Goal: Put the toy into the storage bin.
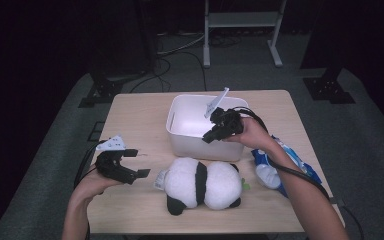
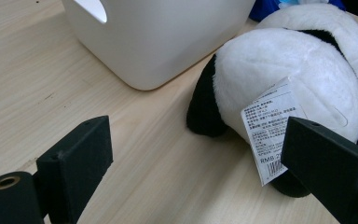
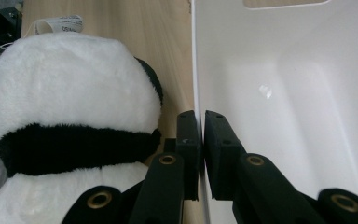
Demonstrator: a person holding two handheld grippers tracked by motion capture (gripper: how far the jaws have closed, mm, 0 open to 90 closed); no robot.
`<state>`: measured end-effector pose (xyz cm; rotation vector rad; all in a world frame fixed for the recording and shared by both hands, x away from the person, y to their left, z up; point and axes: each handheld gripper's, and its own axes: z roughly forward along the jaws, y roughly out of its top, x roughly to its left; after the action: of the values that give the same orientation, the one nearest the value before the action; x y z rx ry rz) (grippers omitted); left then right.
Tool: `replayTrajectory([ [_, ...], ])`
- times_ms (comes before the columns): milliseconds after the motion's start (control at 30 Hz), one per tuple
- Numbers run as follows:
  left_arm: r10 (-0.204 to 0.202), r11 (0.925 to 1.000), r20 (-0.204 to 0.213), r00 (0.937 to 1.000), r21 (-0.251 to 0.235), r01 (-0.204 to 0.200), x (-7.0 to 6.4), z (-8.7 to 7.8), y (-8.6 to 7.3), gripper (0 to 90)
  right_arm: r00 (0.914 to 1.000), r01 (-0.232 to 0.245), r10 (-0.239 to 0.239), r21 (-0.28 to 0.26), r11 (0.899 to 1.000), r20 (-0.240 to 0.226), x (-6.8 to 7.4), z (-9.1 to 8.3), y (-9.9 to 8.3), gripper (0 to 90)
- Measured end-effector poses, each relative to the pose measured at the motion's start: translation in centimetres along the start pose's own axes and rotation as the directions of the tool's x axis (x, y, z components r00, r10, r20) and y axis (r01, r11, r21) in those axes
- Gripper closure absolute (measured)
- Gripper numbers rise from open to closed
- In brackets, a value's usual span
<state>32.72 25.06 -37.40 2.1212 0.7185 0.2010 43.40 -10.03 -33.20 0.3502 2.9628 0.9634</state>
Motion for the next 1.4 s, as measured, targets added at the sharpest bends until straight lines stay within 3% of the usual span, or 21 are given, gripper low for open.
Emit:
replayTrajectory([
  [567, 0.0, 1.0, 0.001, 1.0, 0.006, 0.0, 0.1, 0.2, -0.1, 7.7, 0.9996, 0.018, -0.018, 0.008, 1.0, -0.023, 1.2, 0.1, 0.1, 82.9],
  [800, -0.003, 1.0, 0.0, 1.0, 0.007, 0.003, 0.2, 0.1, -0.2, 7.7, 0.9997, -0.015, 0.014, -0.027, 1.0, -0.019, 1.2, -0.6, 0.2, 65.6],
  [900, -0.003, 1.0, 0.0, 1.0, 0.008, 0.003, 0.1, 0.1, -0.2, 7.7, 0.9997, -0.017, 0.016, -0.045, 0.999, -0.018, 1.4, -1.1, 0.2, 64.3],
  [1400, -0.006, 0.9999, -0.003, 1.0, 0.015, 0.006, 0.1, 0.3, -0.2, 7.7, 0.9999, 0.011, -0.011, -0.108, 0.994, -0.003, 4.8, -3.7, -0.4, 41.9],
])
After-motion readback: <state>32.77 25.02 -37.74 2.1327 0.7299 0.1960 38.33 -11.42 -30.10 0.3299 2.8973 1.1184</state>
